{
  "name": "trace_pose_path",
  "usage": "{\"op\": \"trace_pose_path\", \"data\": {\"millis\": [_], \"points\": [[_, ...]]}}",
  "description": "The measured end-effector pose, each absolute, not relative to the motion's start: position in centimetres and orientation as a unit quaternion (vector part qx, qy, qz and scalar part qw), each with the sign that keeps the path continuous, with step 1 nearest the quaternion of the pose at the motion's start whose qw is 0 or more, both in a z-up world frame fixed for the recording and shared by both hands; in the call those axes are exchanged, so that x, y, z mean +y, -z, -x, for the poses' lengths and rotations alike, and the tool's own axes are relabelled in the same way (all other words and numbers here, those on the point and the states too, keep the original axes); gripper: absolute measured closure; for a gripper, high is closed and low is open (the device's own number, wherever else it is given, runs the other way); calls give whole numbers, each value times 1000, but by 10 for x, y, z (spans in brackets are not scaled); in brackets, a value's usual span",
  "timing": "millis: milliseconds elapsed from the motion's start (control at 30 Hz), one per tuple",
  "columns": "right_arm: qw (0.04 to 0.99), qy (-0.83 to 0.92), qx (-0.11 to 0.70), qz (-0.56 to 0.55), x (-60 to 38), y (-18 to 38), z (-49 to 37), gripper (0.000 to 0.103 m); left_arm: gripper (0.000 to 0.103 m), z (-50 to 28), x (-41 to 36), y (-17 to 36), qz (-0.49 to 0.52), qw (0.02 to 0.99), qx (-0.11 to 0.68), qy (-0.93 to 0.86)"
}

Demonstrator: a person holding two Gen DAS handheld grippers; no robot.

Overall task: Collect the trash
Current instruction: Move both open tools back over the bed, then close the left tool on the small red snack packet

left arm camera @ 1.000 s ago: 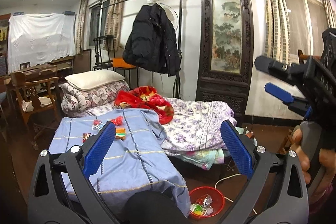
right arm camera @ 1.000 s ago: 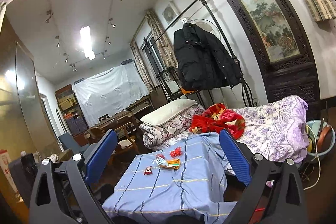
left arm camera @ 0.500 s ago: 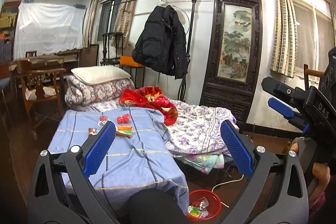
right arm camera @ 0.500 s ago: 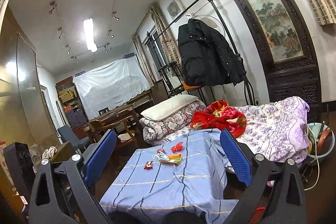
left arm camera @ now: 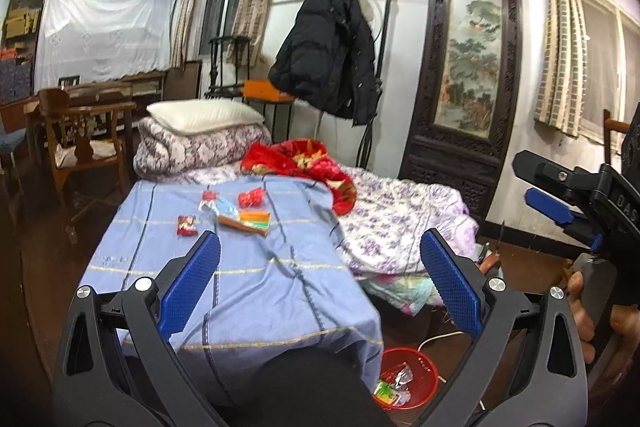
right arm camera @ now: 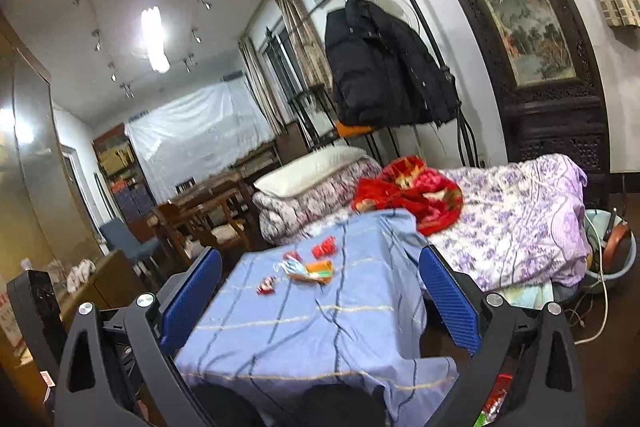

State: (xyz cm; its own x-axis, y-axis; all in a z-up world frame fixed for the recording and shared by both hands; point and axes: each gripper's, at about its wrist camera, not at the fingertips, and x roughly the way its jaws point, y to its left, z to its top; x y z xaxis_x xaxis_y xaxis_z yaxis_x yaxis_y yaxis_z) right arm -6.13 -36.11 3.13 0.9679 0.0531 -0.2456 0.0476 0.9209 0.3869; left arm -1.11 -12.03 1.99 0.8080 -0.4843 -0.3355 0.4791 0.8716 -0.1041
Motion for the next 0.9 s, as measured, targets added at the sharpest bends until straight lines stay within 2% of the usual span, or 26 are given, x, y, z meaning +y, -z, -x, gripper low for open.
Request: {"op": "trace_pose_path", "data": {"millis": [433, 700, 900], "points": [[933, 13, 300, -201, -351, 86, -38, 6, 7, -114, -56, 70, 76, 936, 297, 175], [917, -7, 349, -194, -324, 136, -99, 6, 7, -199, -17, 102, 120, 925, 340, 119], [925, -20, 356, -133, -290, 153, -130, 6, 7, -271, -31, 111, 78, 930, 352, 70]]}}
